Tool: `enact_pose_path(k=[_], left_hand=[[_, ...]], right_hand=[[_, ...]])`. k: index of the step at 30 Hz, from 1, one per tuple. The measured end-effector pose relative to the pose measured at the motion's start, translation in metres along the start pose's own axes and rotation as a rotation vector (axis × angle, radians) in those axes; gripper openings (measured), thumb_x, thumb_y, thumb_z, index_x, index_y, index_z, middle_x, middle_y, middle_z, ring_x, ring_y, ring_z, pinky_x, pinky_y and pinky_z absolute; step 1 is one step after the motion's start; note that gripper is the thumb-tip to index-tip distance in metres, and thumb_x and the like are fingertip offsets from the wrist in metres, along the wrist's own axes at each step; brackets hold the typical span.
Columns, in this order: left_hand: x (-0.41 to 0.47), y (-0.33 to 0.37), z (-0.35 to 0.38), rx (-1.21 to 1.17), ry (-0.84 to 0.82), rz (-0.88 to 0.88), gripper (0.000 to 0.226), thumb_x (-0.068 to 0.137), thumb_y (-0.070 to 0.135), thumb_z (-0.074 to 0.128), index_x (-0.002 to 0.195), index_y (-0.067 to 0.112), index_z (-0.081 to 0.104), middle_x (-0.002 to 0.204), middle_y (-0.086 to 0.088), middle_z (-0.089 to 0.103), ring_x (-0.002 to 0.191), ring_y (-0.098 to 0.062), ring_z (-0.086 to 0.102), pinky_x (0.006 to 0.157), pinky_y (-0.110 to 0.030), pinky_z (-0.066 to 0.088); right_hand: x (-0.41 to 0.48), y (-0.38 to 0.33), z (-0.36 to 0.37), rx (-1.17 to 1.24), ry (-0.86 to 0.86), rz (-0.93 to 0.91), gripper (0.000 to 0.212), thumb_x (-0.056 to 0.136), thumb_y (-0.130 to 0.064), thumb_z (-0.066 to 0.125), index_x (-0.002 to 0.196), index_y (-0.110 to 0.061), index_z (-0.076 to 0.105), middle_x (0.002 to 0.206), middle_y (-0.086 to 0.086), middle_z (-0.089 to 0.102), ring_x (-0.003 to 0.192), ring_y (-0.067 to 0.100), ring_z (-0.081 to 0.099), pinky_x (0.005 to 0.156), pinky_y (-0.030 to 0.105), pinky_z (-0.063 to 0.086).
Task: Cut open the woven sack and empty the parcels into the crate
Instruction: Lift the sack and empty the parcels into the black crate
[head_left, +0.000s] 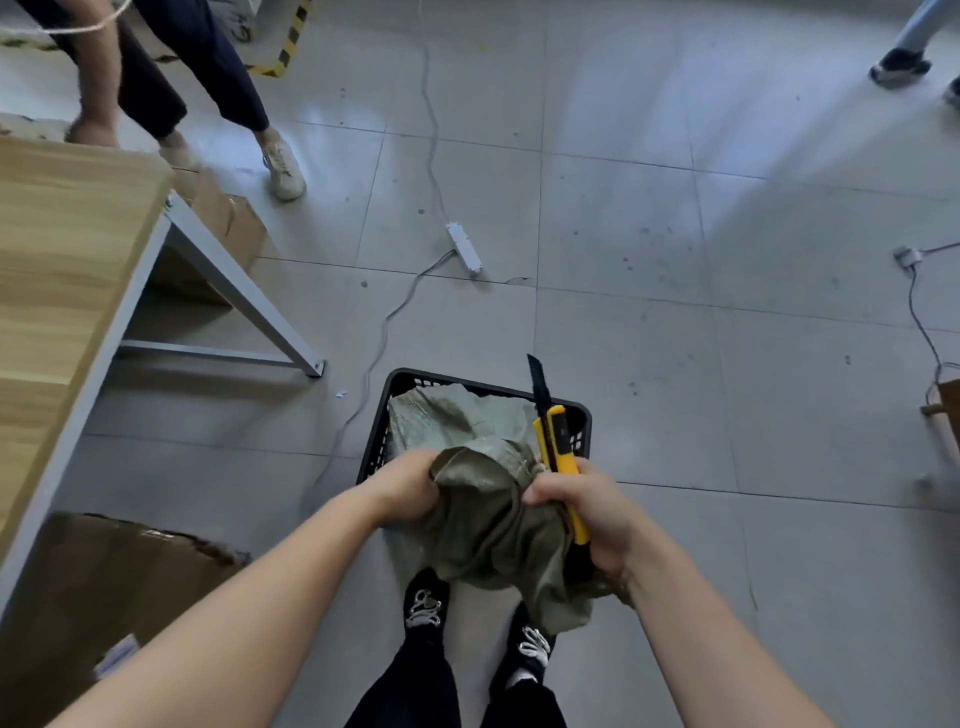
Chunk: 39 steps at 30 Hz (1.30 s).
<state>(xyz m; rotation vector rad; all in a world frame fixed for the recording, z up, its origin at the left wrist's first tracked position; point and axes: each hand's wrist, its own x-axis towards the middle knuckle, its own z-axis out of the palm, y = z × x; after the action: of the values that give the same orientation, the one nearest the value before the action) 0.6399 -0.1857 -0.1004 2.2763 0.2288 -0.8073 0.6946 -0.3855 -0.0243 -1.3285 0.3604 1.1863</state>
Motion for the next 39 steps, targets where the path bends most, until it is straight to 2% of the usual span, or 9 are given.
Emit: enact_pose_path(k=[7,10,17,24,27,29,32,34,39], left_hand=[[-0.001,0.060,-0.033,-0.477,0.483,0.133,0.025,0.079,-0.003,0.051,0.092,0.011,0.068,0.091,-0.001,0.070,0.086,-0.010,0.059,0.072,-0.024,0.042],[-0.003,0.086,-0.048,-0.556,0.496,0.238,0.009,0.081,0.000,0.054,0.080,0.006,0.060,0.076,-0.006,0.065,0.074,-0.012,0.054,0.067,-0.033,0.044],[-0.014,0.114,-0.043,-0.770,0.455,0.367,0.008,0.074,0.014,0.059,0.076,0.008,0.055,0.067,0.005,0.054,0.067,-0.012,0.049,0.064,-0.039,0.047],[-0.014,0.122,-0.061,-0.981,0.458,0.511,0.018,0.073,0.014,0.062,0.089,0.018,0.054,0.084,-0.001,0.058,0.079,-0.015,0.054,0.072,-0.043,0.050],[-0.007,0.097,-0.064,-0.920,0.295,0.417,0.067,0.065,0.042,0.063,0.126,0.028,0.041,0.121,0.004,0.054,0.113,-0.011,0.052,0.104,-0.034,0.042],[-0.004,0.068,-0.057,-0.703,0.101,0.277,0.083,0.060,0.055,0.067,0.134,0.033,0.035,0.132,0.009,0.049,0.131,-0.013,0.042,0.116,-0.045,0.027],[-0.002,0.029,-0.028,-0.154,-0.121,0.052,0.115,0.058,0.058,0.078,0.147,0.026,0.013,0.156,0.004,0.023,0.144,-0.012,0.013,0.118,-0.055,-0.004],[0.000,0.021,-0.007,-0.097,-0.118,0.081,0.123,0.054,0.057,0.082,0.148,0.029,0.008,0.157,0.007,0.022,0.145,-0.009,0.013,0.116,-0.055,-0.010],[0.020,0.039,0.020,-0.399,0.132,0.085,0.059,0.067,0.045,0.061,0.120,0.019,0.059,0.122,-0.002,0.062,0.118,-0.023,0.055,0.104,-0.044,0.042]], right_hand=[[0.030,0.004,0.003,0.163,0.319,-0.214,0.016,0.075,0.004,0.071,0.078,-0.010,0.065,0.079,0.020,0.069,0.074,0.034,0.069,0.073,0.043,0.057],[0.032,-0.001,0.001,0.241,0.363,-0.314,0.019,0.072,0.002,0.074,0.088,-0.005,0.067,0.085,0.022,0.071,0.079,0.037,0.069,0.074,0.044,0.056],[0.020,-0.019,0.010,0.050,0.099,-0.313,0.048,0.059,-0.003,0.071,0.106,-0.002,0.065,0.088,0.015,0.074,0.081,0.030,0.071,0.070,0.038,0.059],[0.017,-0.033,0.008,0.329,-0.063,-0.386,0.053,0.055,-0.012,0.080,0.105,-0.001,0.068,0.106,0.028,0.064,0.096,0.042,0.063,0.091,0.056,0.049],[0.009,-0.045,-0.003,0.347,-0.075,-0.403,0.051,0.052,-0.006,0.075,0.102,-0.002,0.065,0.095,0.022,0.066,0.085,0.037,0.067,0.078,0.046,0.056],[0.004,-0.047,-0.006,0.334,-0.074,-0.394,0.067,0.038,-0.013,0.085,0.100,-0.001,0.065,0.094,0.021,0.067,0.084,0.036,0.067,0.077,0.046,0.057],[0.006,-0.045,-0.003,0.337,-0.064,-0.381,0.050,0.054,-0.003,0.071,0.104,-0.001,0.064,0.098,0.020,0.067,0.091,0.037,0.065,0.085,0.050,0.054],[0.009,-0.048,0.007,0.357,-0.047,-0.378,0.047,0.061,-0.003,0.061,0.108,-0.001,0.063,0.099,0.019,0.068,0.092,0.037,0.065,0.088,0.050,0.052],[0.021,-0.058,0.039,0.318,0.008,-0.364,0.046,0.067,-0.005,0.068,0.112,0.001,0.063,0.102,0.018,0.069,0.090,0.031,0.069,0.078,0.039,0.058]])
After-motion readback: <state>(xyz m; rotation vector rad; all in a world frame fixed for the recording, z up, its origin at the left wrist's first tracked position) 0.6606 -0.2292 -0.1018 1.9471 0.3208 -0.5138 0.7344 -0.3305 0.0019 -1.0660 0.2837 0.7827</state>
